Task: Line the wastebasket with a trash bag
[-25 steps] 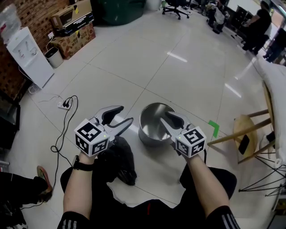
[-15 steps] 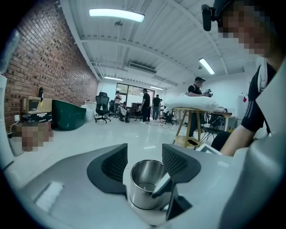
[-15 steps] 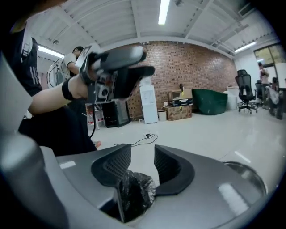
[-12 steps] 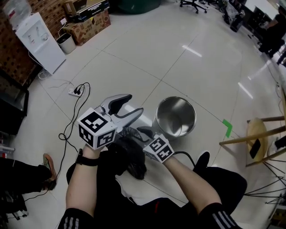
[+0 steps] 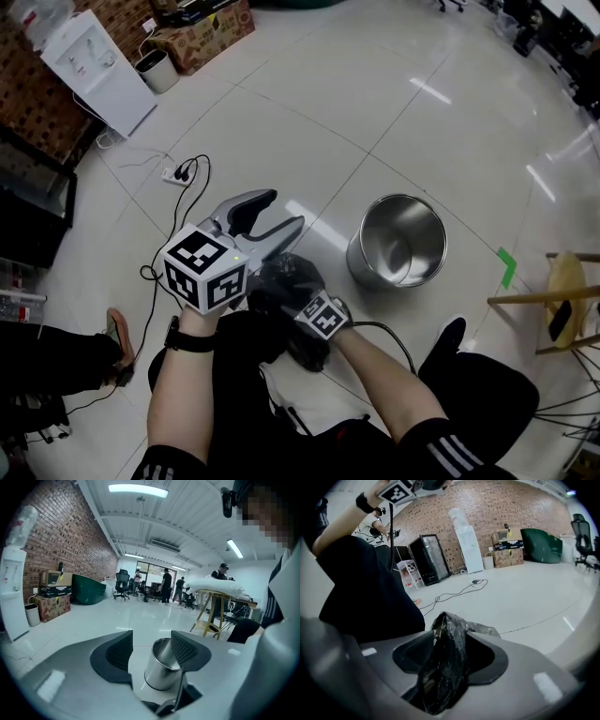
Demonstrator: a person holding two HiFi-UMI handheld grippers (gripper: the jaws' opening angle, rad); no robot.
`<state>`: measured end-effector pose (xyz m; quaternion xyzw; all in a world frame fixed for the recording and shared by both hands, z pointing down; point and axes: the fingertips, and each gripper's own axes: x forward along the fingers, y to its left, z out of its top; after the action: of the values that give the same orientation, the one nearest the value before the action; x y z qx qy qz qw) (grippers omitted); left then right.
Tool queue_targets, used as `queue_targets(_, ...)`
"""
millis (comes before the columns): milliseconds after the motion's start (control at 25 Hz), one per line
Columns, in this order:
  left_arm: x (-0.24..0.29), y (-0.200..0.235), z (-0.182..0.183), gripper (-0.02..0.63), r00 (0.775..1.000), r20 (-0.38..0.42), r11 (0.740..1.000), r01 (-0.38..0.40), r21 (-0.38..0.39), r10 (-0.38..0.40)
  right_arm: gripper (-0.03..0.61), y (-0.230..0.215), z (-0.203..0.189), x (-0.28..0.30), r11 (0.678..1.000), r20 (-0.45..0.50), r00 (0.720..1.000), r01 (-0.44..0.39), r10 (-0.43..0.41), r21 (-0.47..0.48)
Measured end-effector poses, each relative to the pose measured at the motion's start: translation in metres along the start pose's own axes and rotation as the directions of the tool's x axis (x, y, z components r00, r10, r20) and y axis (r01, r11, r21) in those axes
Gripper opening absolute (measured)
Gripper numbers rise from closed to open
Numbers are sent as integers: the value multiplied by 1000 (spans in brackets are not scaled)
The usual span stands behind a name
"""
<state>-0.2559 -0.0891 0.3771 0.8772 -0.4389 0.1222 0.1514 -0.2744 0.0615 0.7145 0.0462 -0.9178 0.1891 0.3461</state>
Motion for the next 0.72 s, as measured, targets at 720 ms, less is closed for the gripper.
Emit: queue_targets(720, 2, -7, 7, 250, 999, 5, 999, 32, 16, -32, 5, -19, -23, 45, 994, -87, 993, 89, -84, 61)
